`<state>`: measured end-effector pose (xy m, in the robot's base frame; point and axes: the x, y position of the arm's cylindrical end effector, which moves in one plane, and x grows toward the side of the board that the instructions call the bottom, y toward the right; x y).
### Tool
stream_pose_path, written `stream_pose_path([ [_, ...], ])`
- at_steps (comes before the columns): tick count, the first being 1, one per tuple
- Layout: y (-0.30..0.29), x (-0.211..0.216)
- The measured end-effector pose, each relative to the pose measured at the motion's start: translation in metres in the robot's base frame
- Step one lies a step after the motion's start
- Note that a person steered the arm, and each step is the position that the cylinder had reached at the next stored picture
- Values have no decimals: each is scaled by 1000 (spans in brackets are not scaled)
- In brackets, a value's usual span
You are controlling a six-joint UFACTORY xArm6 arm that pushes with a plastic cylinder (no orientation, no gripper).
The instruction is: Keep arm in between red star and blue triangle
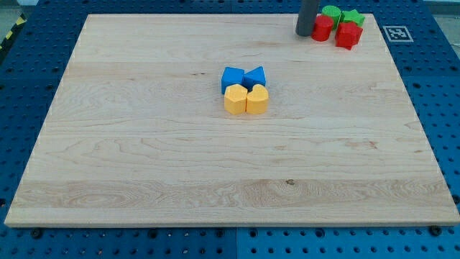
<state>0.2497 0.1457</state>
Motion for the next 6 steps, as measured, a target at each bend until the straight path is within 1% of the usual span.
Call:
stream_pose_path([
  [2, 0, 6],
  [3, -18, 18],
  [4, -18, 18],
  [5, -18, 29],
  [6, -18, 57],
])
